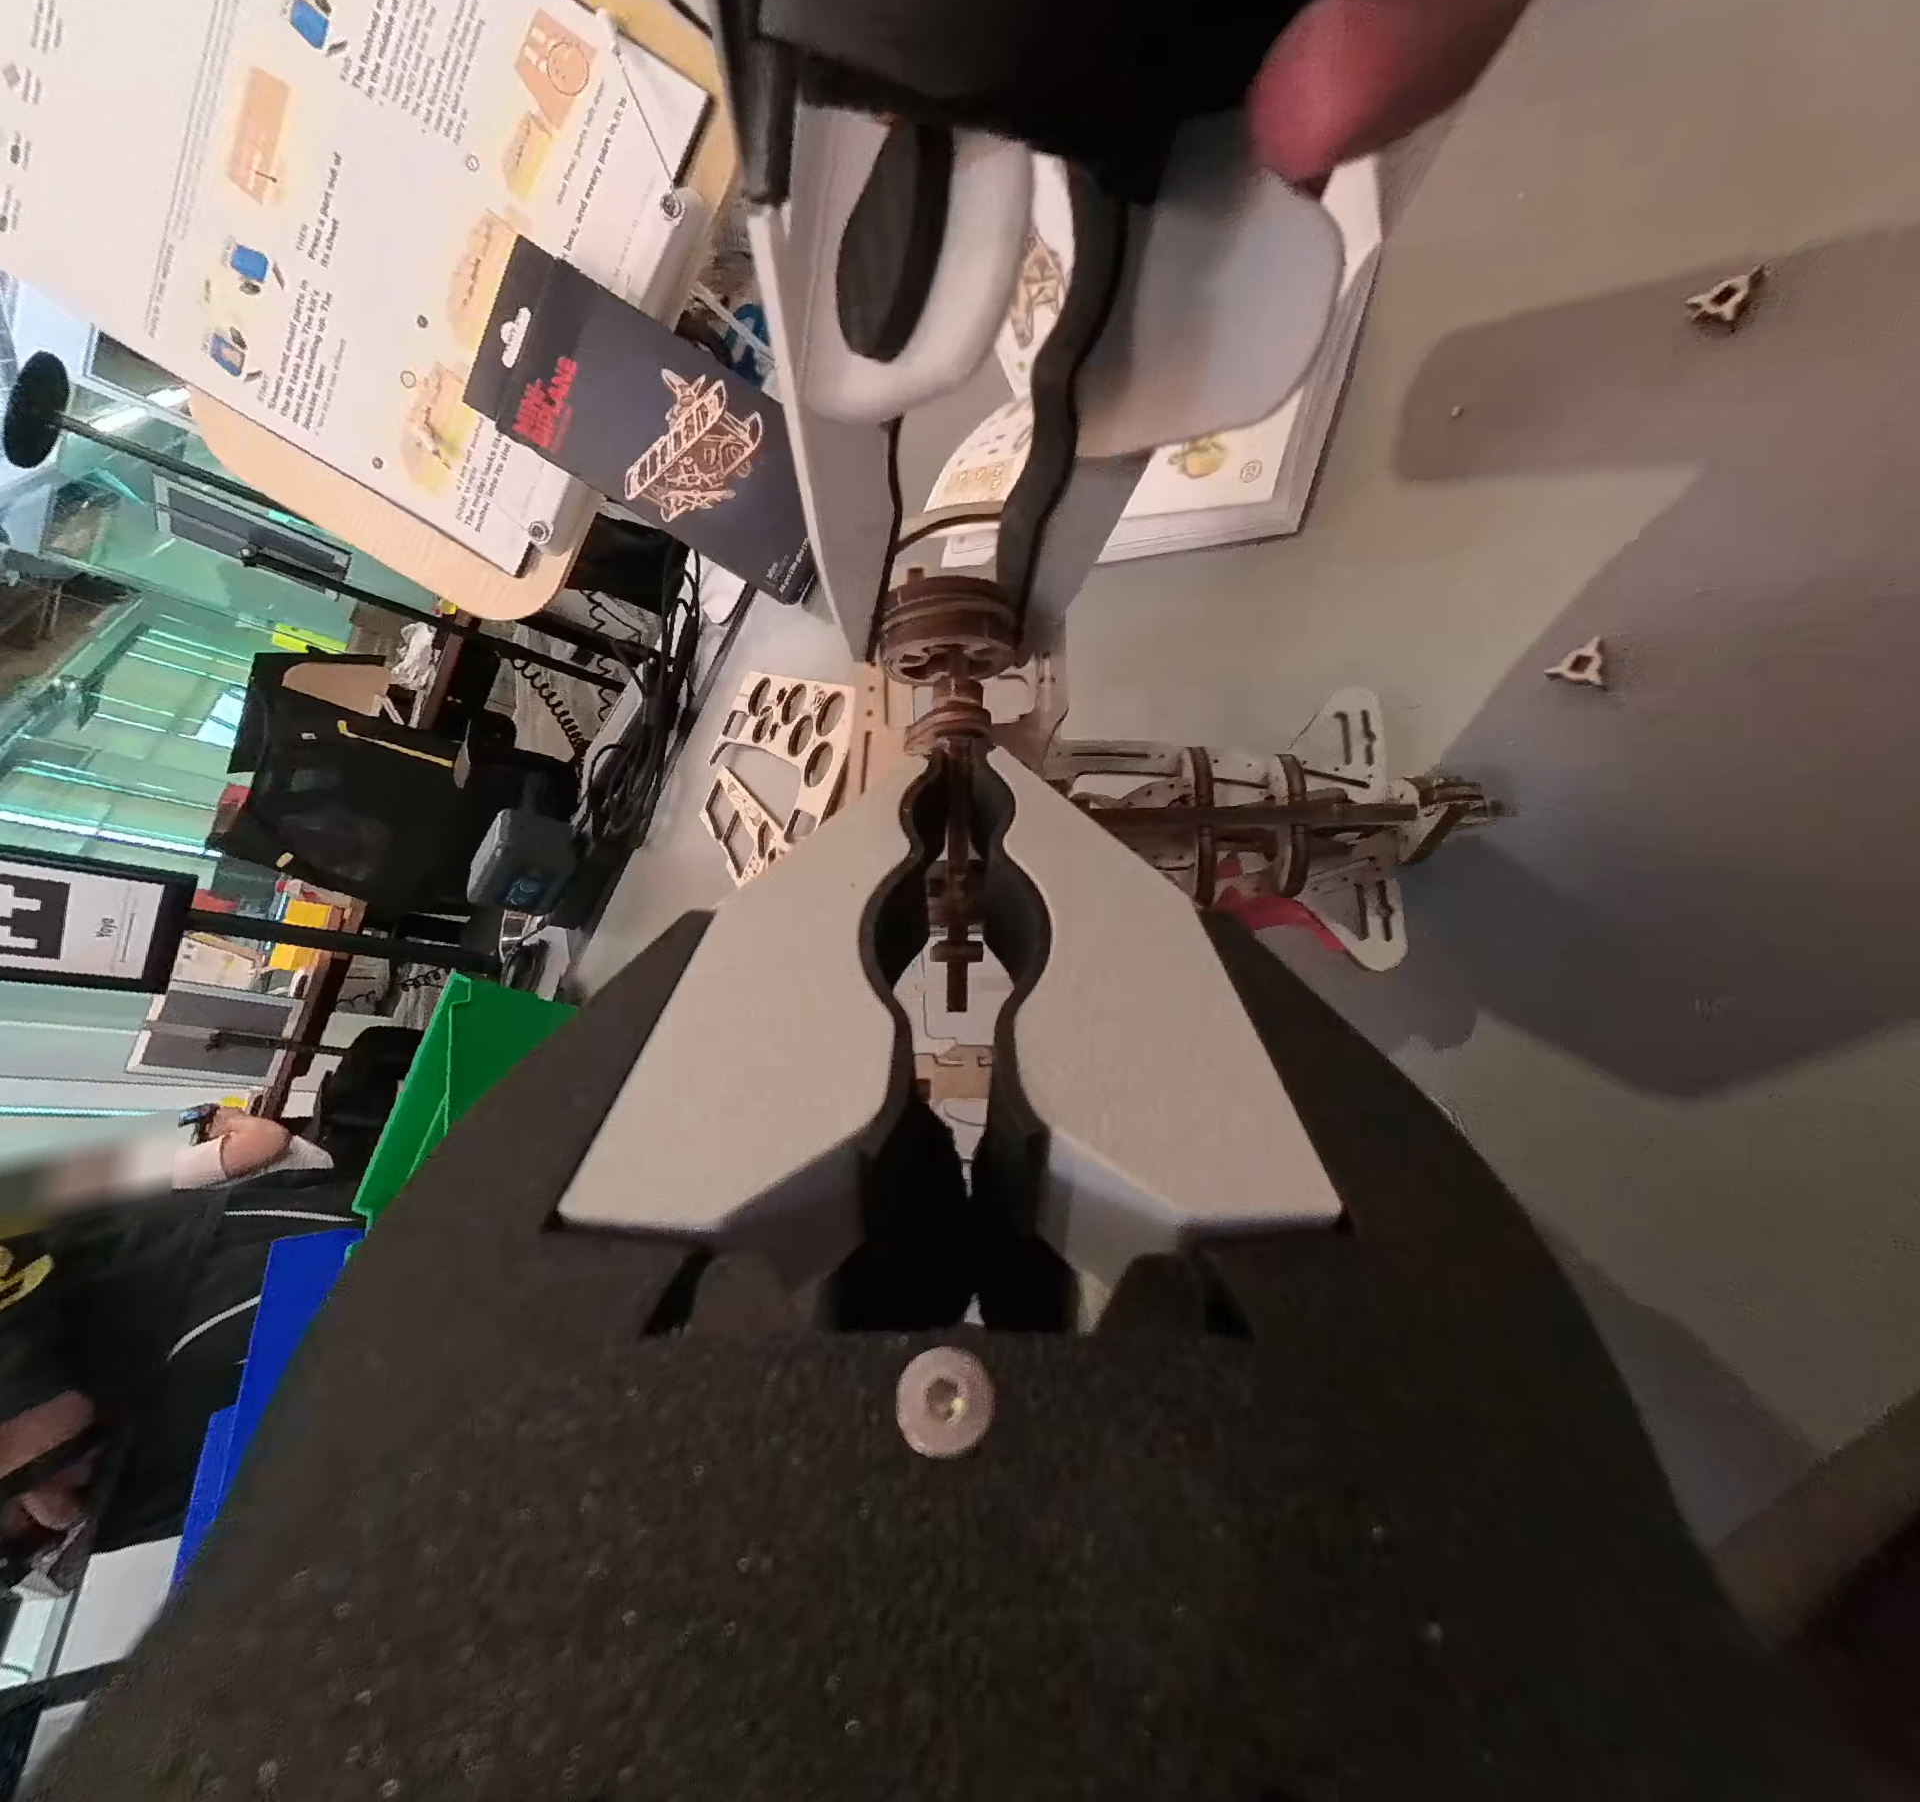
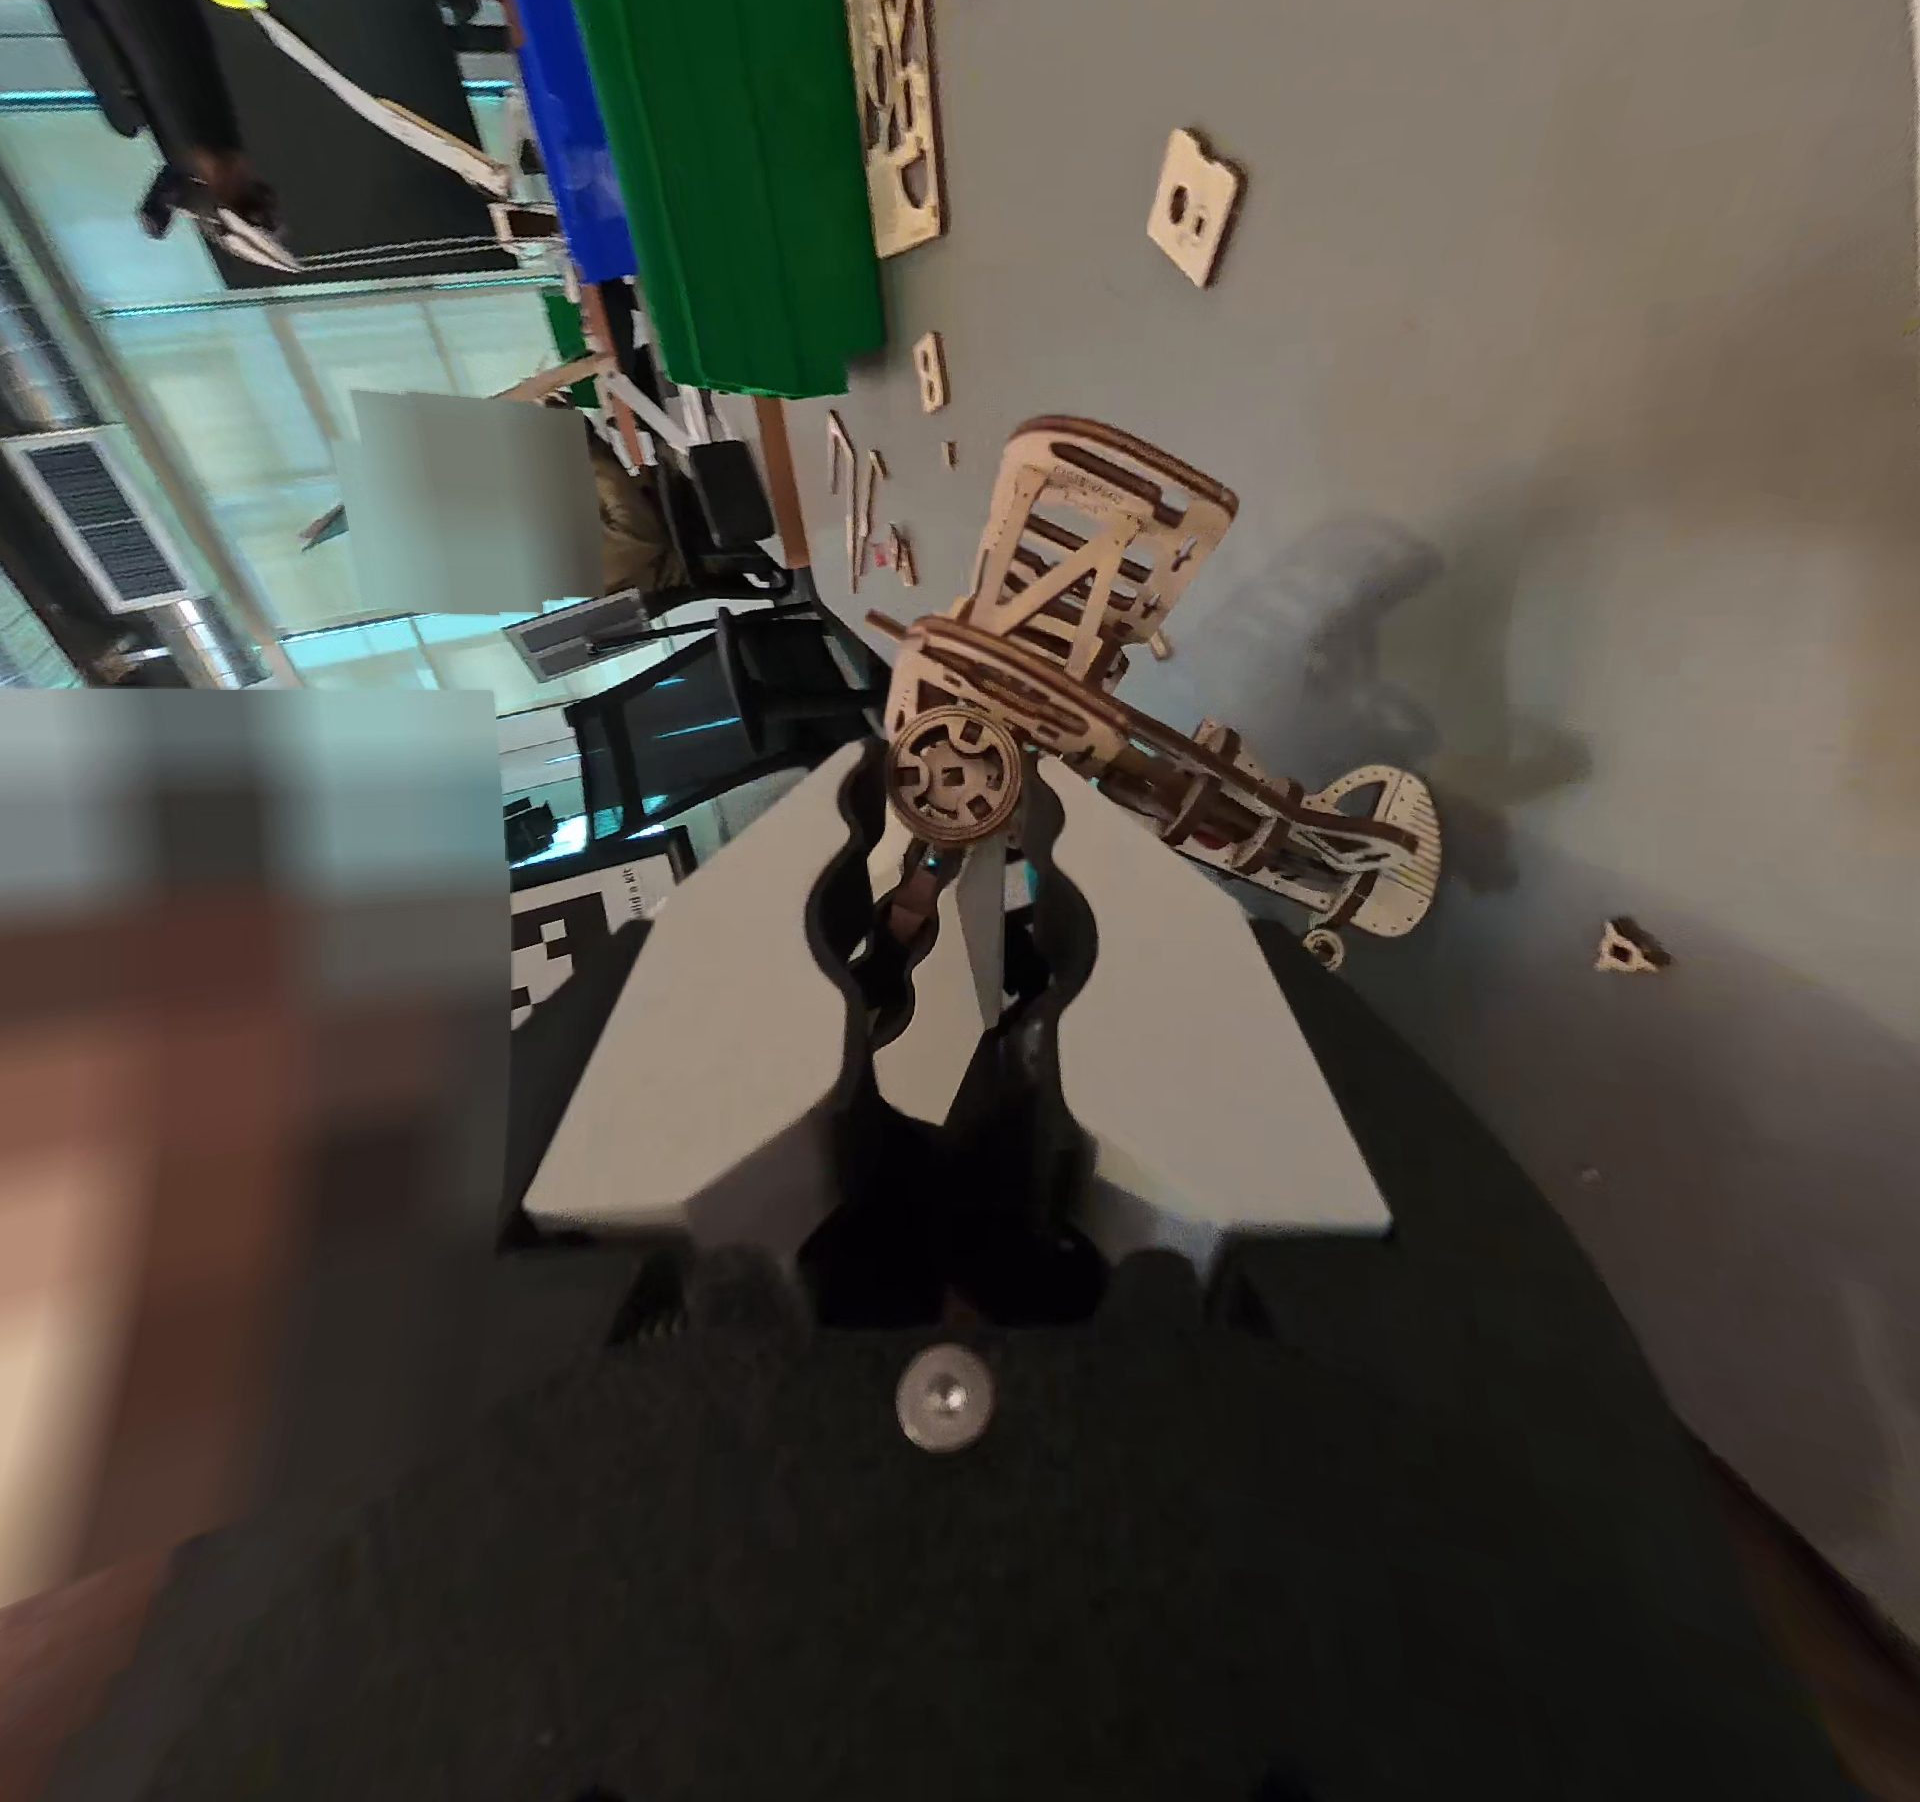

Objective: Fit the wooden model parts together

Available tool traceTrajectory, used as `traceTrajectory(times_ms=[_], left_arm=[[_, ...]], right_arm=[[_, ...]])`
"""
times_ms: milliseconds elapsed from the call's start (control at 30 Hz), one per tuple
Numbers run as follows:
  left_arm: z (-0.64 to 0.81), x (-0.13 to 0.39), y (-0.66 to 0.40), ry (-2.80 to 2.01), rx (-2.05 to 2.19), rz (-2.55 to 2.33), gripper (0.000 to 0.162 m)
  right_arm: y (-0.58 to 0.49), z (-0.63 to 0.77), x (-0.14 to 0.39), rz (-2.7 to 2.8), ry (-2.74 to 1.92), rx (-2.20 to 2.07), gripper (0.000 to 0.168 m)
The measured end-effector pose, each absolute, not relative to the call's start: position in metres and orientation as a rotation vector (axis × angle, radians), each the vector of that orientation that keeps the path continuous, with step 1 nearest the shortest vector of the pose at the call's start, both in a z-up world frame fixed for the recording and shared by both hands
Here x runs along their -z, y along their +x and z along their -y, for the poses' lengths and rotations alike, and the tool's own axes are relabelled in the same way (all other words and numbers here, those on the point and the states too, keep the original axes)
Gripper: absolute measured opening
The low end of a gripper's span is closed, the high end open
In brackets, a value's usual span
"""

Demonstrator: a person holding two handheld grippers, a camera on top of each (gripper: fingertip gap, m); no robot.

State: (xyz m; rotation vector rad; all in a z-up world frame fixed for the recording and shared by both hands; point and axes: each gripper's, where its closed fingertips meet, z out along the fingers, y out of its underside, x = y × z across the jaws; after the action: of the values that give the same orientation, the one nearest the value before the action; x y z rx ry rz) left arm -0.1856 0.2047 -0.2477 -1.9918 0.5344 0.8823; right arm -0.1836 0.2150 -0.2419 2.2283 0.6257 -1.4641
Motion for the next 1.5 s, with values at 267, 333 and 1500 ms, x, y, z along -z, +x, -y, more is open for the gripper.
traceTrajectory(times_ms=[267, 333, 1500], left_arm=[[-0.205, 0.250, -0.177, -1.991, -0.914, -0.587, 0.000], [-0.206, 0.252, -0.174, -1.987, -0.929, -0.610, 0.000], [-0.205, 0.293, -0.161, -2.163, -0.917, -0.700, 0.000]], right_arm=[[-0.173, -0.215, 0.247, -0.549, 2.264, 1.212, 0.025], [-0.170, -0.216, 0.249, -0.505, 2.257, 1.168, 0.025], [-0.149, -0.214, 0.290, -0.335, 2.378, 0.833, 0.025]])
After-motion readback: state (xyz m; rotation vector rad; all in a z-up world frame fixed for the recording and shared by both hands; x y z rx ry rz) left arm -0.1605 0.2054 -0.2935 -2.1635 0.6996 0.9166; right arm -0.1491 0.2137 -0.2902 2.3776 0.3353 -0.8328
